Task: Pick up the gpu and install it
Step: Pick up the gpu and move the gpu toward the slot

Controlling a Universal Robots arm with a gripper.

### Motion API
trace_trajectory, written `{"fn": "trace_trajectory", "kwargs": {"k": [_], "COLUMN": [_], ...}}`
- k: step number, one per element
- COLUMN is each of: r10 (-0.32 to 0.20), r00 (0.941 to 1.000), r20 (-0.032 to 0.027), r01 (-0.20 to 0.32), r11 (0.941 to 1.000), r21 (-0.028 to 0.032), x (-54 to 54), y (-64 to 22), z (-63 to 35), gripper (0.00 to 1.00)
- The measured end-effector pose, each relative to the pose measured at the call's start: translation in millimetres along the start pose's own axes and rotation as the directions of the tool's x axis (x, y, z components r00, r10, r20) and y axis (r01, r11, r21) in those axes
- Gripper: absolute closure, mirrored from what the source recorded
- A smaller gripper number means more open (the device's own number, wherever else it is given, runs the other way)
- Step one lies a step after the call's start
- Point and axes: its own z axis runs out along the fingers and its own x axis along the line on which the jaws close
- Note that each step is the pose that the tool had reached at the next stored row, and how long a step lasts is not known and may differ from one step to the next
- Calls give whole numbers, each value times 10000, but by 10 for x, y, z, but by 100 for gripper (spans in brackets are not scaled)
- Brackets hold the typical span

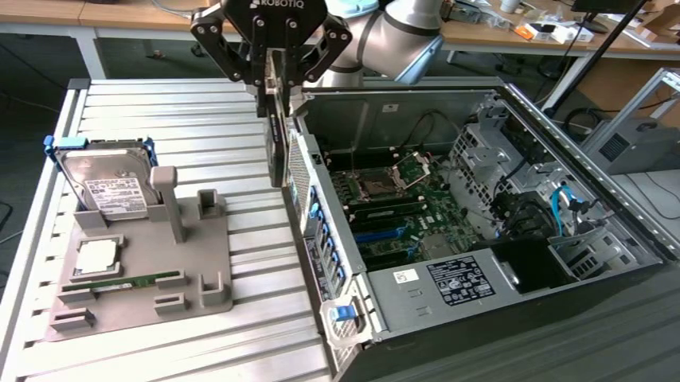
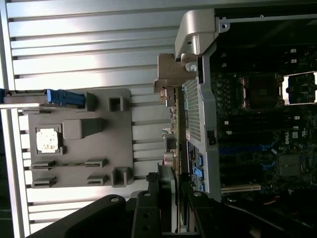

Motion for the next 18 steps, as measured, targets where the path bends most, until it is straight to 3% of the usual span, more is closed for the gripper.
{"fn": "trace_trajectory", "kwargs": {"k": [18], "r10": [0], "r00": [10000], "r20": [1], "r01": [0], "r11": [10000], "r21": [-1], "x": [-116], "y": [8], "z": [17], "gripper": [73]}}
